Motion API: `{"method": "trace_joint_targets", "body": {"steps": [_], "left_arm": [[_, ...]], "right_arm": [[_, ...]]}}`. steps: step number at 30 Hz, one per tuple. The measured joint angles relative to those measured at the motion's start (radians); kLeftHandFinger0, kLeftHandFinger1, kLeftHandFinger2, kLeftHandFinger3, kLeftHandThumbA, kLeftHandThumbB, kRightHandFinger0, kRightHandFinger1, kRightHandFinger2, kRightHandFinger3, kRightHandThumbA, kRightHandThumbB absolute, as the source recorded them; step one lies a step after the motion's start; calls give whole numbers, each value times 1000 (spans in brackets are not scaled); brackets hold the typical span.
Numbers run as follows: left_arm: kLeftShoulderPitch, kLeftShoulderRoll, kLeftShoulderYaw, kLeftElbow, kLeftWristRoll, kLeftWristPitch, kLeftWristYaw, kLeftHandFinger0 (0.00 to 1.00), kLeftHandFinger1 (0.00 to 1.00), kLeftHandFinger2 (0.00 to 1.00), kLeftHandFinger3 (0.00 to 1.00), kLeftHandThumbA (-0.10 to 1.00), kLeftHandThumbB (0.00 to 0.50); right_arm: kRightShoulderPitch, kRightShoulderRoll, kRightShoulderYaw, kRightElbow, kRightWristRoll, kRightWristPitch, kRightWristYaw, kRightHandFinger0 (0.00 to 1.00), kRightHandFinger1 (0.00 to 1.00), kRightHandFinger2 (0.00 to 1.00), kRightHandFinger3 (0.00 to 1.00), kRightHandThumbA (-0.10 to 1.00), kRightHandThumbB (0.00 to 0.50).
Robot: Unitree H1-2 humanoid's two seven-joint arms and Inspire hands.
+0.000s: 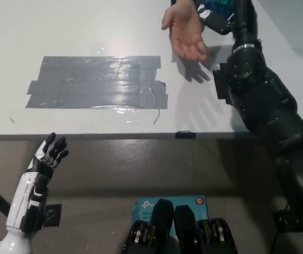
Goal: A rubick's cube is kept in the black marked spot on the table and the robot uses its right arm to pick it up and hands it to a person
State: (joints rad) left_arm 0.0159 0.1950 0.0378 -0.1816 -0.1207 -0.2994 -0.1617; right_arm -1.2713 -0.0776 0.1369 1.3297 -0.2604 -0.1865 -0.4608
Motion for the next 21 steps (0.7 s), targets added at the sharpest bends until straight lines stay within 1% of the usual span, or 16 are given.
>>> {"method": "trace_joint_targets", "body": {"steps": [2,3,4,5,7,9,11,13,14,16,18,19,20,21], "left_arm": [[0,0,-1,0,-1,0,0,1000,1000,1000,1000,910,93],[0,0,-2,-1,-2,0,0,1000,1000,1000,1000,910,95],[0,0,-3,-1,-2,0,0,1000,1000,1000,1000,913,97],[0,0,-4,-1,-2,0,0,1000,1000,1000,1000,923,103],[0,0,-5,-1,-2,0,0,1000,1000,1000,1000,929,104],[0,0,-6,-4,-2,1,0,1000,1000,1000,1000,929,105],[0,0,-7,-7,-1,2,0,1000,1000,1000,1000,926,105],[0,0,-8,-14,-2,4,0,1000,1000,1000,1000,923,106],[0,0,-8,-17,-2,4,0,1000,1000,1000,1000,922,104],[0,0,-8,-17,-2,4,0,1000,1000,1000,1000,918,105],[-1,0,-8,-17,-2,5,0,1000,1000,1000,1000,918,101],[-2,0,-9,-17,-2,6,0,1000,1000,1000,1000,919,101],[-2,0,-9,-17,-2,6,0,1000,1000,1000,1000,919,101],[-3,0,-9,-17,-2,7,0,1000,1000,1000,1000,919,101]], "right_arm": [[-6,4,5,18,-2,0,0,0,490,897,872,-100,206],[-11,10,9,39,-3,0,1,0,486,895,868,-100,207],[-12,13,10,45,-4,0,2,31,507,917,899,-100,204],[-14,17,12,54,-4,0,3,38,509,927,906,-100,210],[-15,20,14,60,-5,0,4,17,499,941,925,-100,215],[-19,25,19,67,-6,1,5,26,508,946,930,-100,220],[-24,31,20,70,-6,1,5,13,508,950,934,-100,217],[-33,40,25,73,-8,1,7,30,546,976,970,-100,205],[-37,44,30,73,-9,2,7,29,545,975,969,-100,204],[-42,50,40,73,-13,3,8,1,520,937,953,-100,190],[-44,55,51,74,-17,4,8,0,498,904,912,-100,182],[-45,62,62,75,-20,4,8,0,499,904,910,-100,182],[-46,66,64,75,-21,4,8,0,507,912,919,-100,168],[-46,70,66,76,-21,5,8,0,517,920,931,-100,173]]}}
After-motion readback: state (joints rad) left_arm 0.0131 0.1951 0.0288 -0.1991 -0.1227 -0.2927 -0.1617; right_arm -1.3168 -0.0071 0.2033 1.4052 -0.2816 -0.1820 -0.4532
